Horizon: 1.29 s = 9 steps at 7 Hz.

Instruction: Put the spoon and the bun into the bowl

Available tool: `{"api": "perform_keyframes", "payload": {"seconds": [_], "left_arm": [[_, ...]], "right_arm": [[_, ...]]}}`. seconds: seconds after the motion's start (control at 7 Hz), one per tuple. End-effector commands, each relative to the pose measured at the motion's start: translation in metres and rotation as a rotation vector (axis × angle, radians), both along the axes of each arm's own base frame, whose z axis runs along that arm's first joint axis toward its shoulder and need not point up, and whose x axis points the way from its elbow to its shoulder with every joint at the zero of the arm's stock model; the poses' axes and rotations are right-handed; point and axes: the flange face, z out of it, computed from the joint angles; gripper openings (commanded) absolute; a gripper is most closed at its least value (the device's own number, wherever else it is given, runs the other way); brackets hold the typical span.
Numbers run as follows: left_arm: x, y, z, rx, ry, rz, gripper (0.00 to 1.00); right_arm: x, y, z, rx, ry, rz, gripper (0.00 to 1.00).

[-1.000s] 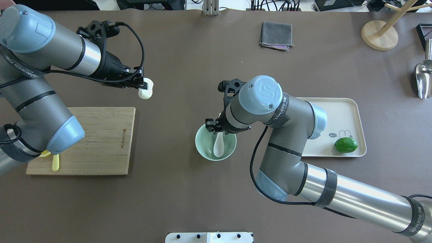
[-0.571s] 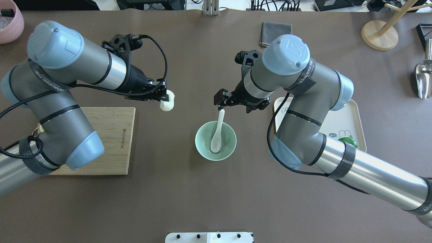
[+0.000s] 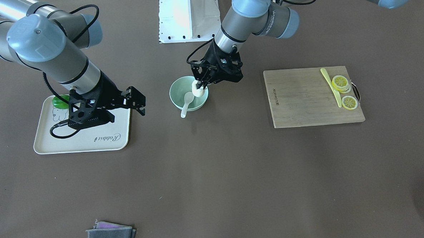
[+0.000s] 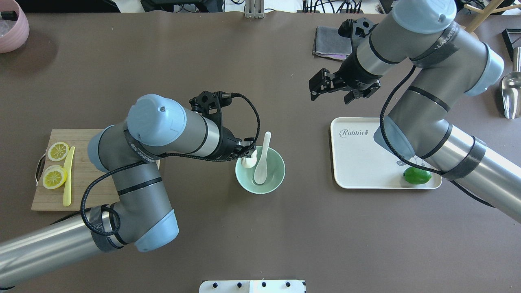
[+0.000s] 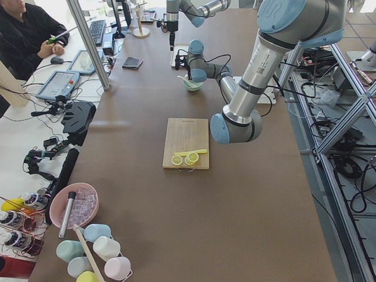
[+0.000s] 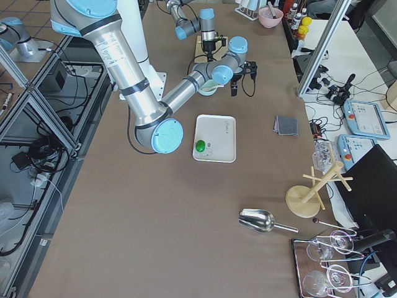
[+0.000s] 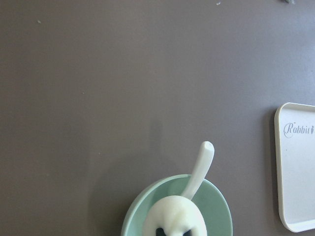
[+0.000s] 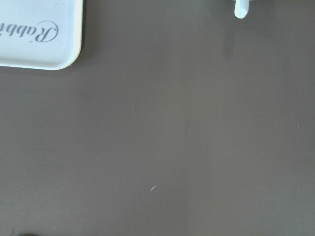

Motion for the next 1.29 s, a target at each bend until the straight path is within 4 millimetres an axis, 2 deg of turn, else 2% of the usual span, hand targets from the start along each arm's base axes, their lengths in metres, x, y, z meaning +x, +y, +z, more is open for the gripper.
{"api": "perform_keyframes", "payload": {"seconds": [0.0,0.29,0.43,0.71,0.86,1.0,1.14], "left_arm": [[0.012,0.004,0.005,0.001,0.004,-0.002,0.97],[0.002,0.004,-0.007,-0.02,0.026,-0.059,0.98],[-0.006,0.006,-0.013,-0.014,0.031,-0.061,0.98],[-0.03,-0.018,0.001,0.006,-0.025,-0.091,0.98],[-0.042,-0.032,0.004,0.044,-0.041,-0.101,0.98],[-0.078,-0.06,0.024,0.068,-0.116,-0.138,0.98],[-0.127,-0.084,0.037,0.181,-0.262,-0.12,0.98]], "right_arm": [[0.014,-0.005,0.011,0.003,0.01,0.008,1.0],[0.016,-0.005,0.017,0.037,0.02,-0.014,1.0],[0.027,-0.009,0.041,0.075,0.051,-0.038,1.0],[0.071,-0.022,0.1,0.178,0.126,-0.103,1.0],[0.096,-0.036,0.113,0.186,0.159,-0.104,1.0],[0.121,-0.042,0.126,0.221,0.184,-0.132,1.0],[0.149,-0.043,0.152,0.242,0.211,-0.143,1.0]]}}
